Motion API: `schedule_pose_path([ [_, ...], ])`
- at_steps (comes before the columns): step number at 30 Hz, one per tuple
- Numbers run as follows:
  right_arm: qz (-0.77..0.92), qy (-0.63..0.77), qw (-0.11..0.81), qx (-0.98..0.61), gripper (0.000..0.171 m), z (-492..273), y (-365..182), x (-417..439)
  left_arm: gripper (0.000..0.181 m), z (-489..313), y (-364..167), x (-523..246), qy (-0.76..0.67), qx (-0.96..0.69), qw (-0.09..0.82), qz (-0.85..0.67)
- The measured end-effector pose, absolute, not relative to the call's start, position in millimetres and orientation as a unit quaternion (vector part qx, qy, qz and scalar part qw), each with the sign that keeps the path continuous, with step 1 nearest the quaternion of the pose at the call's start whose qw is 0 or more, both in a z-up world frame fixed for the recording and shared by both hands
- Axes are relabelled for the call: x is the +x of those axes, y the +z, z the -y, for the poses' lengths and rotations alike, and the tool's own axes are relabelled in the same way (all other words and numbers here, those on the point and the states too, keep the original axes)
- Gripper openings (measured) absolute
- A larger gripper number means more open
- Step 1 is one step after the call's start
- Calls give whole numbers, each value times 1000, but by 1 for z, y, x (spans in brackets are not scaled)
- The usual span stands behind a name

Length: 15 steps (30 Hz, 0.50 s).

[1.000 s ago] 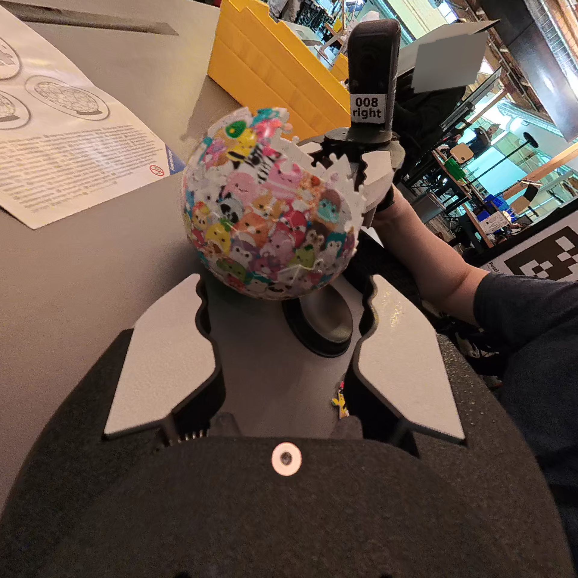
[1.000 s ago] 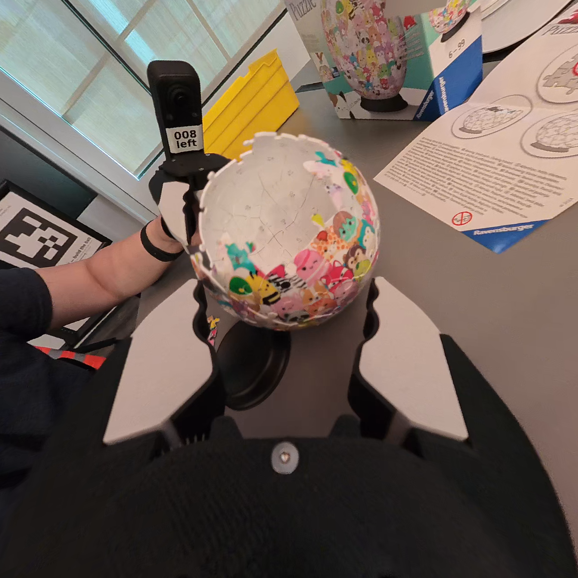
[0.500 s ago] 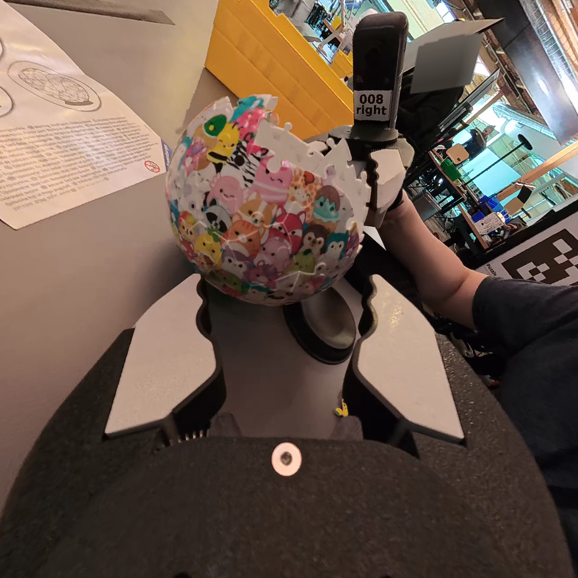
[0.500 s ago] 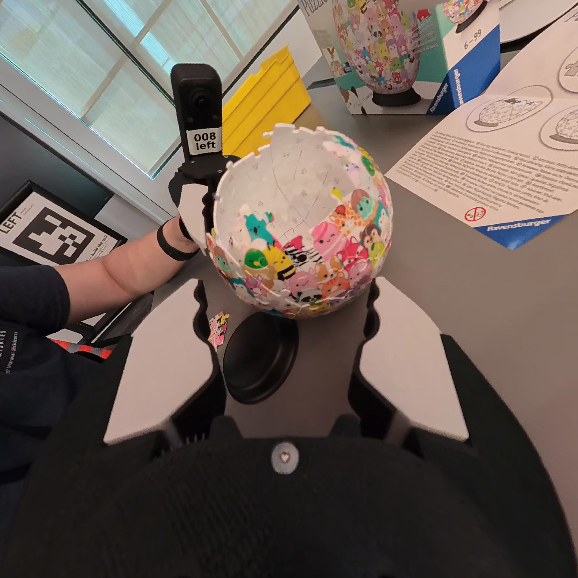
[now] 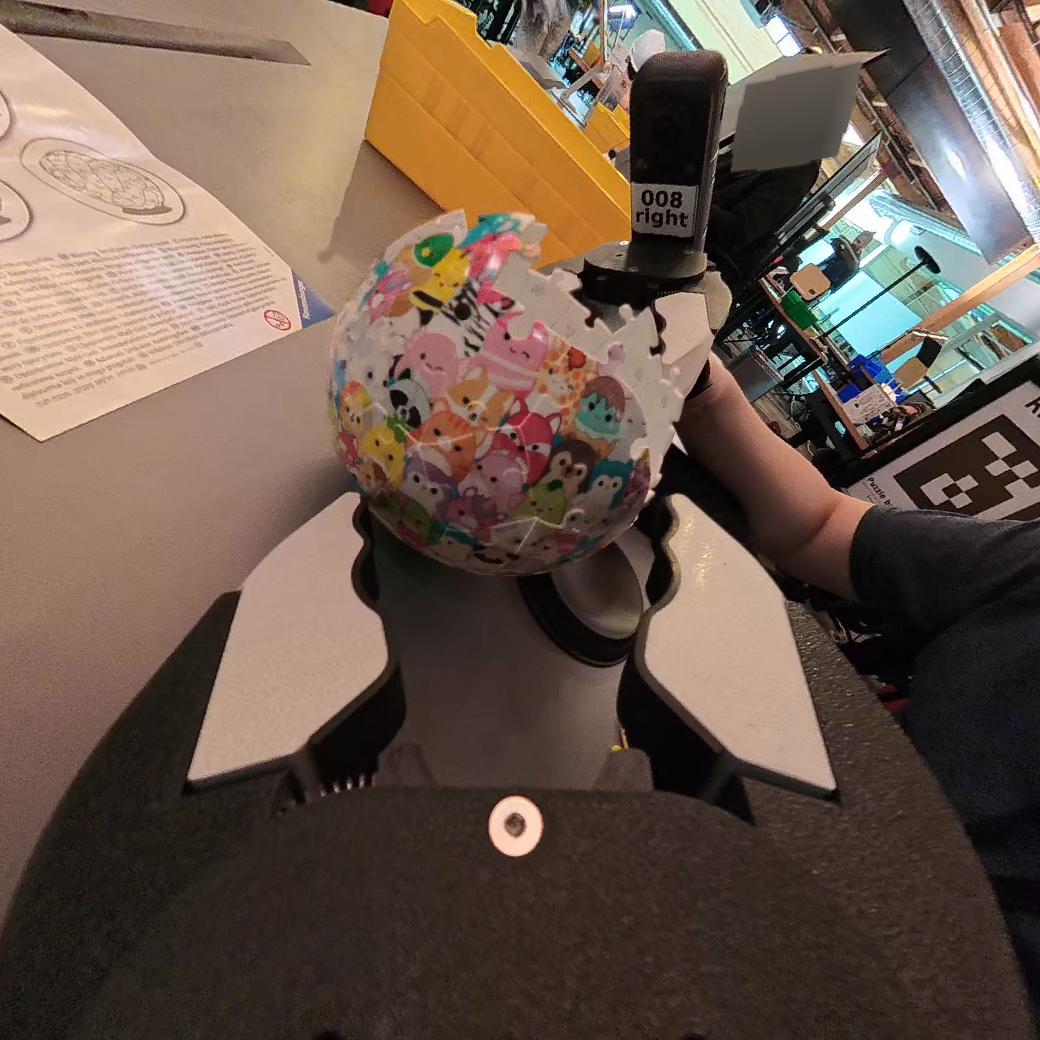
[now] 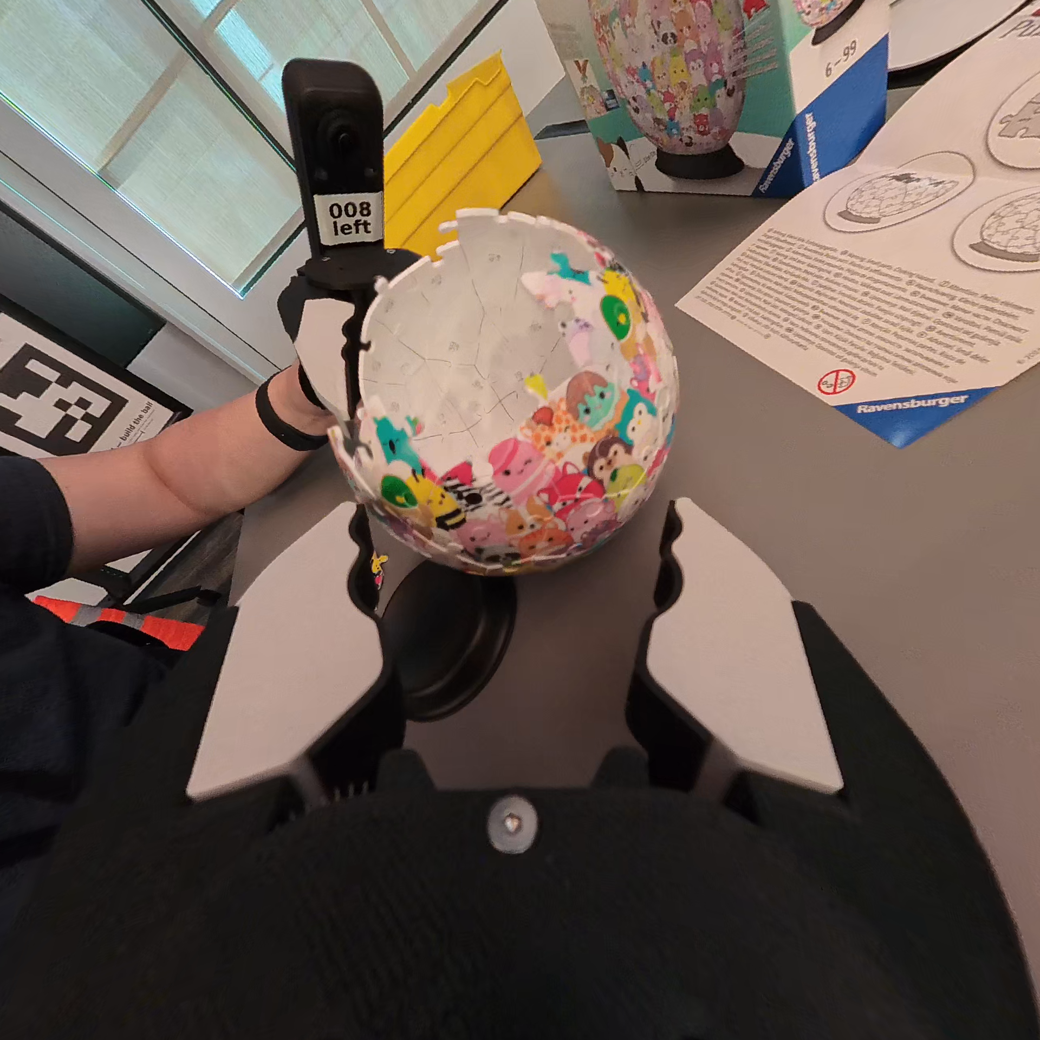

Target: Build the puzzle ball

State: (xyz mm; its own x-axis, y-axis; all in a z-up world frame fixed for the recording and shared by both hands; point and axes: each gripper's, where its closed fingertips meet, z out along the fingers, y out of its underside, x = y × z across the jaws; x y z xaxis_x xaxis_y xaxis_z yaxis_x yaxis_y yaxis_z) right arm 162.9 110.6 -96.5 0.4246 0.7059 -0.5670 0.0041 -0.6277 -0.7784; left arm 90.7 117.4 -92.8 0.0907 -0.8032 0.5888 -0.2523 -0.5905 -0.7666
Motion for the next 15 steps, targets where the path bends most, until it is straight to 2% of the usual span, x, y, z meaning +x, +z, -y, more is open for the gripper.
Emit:
schedule_pose_path([
  [10, 284, 480, 405, -724, 100, -100, -80, 170, 96, -118, -73, 71, -584, -655, 261, -403],
  [15, 374, 392, 416, -730, 113, -104, -91, 170, 113, -117, -91, 80, -522, -637, 256, -506],
])
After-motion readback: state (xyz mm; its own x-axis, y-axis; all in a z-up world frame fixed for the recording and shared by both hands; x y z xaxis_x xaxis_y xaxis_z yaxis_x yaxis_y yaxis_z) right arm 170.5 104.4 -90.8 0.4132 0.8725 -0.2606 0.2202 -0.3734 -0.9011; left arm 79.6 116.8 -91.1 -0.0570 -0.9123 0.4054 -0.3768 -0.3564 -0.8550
